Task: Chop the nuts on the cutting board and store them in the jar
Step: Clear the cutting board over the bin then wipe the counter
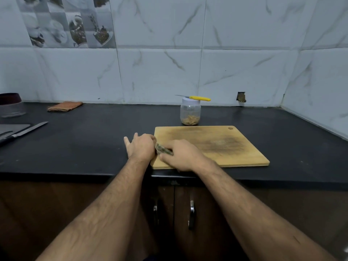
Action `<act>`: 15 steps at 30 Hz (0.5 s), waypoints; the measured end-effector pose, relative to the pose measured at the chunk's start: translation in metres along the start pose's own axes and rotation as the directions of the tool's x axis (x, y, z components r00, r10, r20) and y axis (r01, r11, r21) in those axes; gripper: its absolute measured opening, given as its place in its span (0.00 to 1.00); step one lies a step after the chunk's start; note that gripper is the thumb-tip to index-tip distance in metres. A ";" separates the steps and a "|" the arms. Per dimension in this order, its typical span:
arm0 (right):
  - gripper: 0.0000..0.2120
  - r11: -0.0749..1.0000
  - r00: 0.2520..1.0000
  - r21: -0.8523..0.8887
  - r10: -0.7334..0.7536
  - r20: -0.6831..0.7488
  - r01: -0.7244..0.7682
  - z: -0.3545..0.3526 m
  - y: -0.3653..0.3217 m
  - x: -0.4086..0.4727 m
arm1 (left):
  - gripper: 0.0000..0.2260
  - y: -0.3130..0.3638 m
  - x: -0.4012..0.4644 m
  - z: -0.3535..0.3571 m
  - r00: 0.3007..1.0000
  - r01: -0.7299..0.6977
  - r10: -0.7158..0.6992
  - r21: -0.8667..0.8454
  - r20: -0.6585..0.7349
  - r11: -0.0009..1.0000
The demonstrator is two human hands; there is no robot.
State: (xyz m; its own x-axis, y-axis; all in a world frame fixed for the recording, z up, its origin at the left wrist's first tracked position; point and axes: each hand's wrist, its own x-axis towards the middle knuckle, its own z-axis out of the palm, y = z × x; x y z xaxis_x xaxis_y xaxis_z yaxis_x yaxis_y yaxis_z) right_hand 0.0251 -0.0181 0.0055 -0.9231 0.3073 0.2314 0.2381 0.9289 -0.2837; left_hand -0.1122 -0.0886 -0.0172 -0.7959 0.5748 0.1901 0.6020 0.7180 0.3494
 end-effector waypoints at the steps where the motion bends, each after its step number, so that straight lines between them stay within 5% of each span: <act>1: 0.07 1.000 1.000 0.014 -0.022 0.009 0.022 -0.002 0.001 -0.009 | 0.16 -0.001 0.001 0.000 1.000 0.004 -0.004 -0.006 -0.007 1.000; 8: 0.05 0.953 0.998 0.298 -0.059 0.036 0.045 -0.033 0.021 -0.053 | 0.16 0.000 0.004 0.001 0.999 -0.016 0.019 0.084 -0.038 0.996; 12: 0.05 0.934 0.954 0.308 0.241 -0.180 -0.178 -0.062 0.048 -0.045 | 0.12 0.007 0.001 -0.007 0.986 -0.016 0.038 0.135 -0.165 0.991; 15: 0.09 0.831 0.786 0.167 0.556 -0.270 -0.531 -0.086 0.089 -0.037 | 0.11 0.013 -0.003 -0.014 0.986 0.073 -0.068 0.030 -0.154 0.997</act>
State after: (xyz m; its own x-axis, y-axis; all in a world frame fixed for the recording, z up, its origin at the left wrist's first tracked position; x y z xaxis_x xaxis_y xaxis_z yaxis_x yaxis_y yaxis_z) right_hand 0.1064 0.0711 0.0515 -0.5111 0.8142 0.2755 0.6374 0.5741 -0.5140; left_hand -0.1032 -0.0863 0.0001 -0.8353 0.4573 0.3052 0.5437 0.7697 0.3346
